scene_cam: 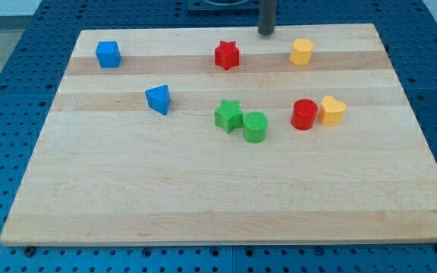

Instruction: Push yellow hexagon towards green blocks

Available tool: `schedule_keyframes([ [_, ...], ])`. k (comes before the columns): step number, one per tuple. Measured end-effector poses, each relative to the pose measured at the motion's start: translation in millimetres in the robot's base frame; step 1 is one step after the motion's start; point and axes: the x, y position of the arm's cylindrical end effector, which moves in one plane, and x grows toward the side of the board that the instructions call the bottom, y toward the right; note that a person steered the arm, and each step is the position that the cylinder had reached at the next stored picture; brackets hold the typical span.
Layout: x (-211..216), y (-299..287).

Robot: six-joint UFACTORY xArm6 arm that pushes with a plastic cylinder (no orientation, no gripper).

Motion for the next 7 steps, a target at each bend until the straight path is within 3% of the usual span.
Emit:
schedule_keyframes([
  [1, 4, 73],
  [2, 4, 77],
  [4, 117, -17],
  [5, 118, -17],
  [7, 180, -30],
])
